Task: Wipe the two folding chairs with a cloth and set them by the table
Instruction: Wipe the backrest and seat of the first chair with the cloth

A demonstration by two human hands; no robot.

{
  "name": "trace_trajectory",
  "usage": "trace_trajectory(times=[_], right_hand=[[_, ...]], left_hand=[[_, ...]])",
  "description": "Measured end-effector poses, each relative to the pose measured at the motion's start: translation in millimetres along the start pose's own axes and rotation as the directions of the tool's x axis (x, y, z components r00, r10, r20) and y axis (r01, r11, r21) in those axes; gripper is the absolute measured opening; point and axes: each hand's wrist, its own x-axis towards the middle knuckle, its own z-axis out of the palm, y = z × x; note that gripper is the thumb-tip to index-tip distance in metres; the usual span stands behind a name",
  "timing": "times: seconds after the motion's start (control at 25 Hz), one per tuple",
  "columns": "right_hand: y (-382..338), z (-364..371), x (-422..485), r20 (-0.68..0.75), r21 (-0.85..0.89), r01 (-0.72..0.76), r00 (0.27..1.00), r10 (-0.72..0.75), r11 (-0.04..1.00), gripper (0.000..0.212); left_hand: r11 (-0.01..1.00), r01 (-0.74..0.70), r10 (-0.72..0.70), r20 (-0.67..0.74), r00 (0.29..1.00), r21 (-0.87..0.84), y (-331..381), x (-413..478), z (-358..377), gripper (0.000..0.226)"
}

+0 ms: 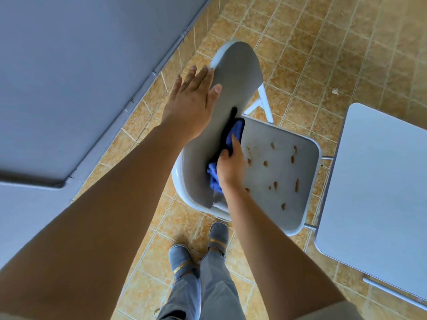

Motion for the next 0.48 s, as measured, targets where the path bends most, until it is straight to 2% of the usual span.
trace_trajectory(times=[0.04,0.12,0.2,0.28,0.32,0.4,0.48], right_hand=[[-16,-3,12,-0.009,0.022,0.015,1.000,-0.015,1.000,0.053],[-37,-1,15,-0.043,0.075,0.134,0.990,-0.131,0.988,0.053],[-33,3,-2,-0.097,0.086,0.312,0.948,-0.304,0.946,0.054],[-12,7,-16,-0.101,0.052,0.369,0.927,-0.362,0.928,0.058],[-4,6,-12,-0.094,0.044,0.327,0.942,-0.322,0.944,0.058],[-3,2,17,-0.074,0.042,0.138,0.988,-0.135,0.990,0.054],[-21,-4,55,-0.024,0.022,-0.015,1.000,0.016,1.000,0.053]], left_hand=[[1.000,-0.002,0.002,0.016,1.000,0.015,1,8,-1,0.058],[1.000,0.003,-0.003,0.036,0.999,0.011,4,19,1,0.058],[1.000,0.018,-0.018,0.031,0.999,-0.008,7,22,5,0.058],[1.000,0.016,-0.017,0.014,1.000,0.015,6,23,7,0.059],[1.000,0.014,-0.014,0.008,1.000,0.027,6,23,7,0.059],[0.999,0.013,-0.014,0.008,1.000,0.045,6,24,7,0.060],[0.998,0.017,-0.017,0.000,1.000,0.063,7,24,8,0.060]])
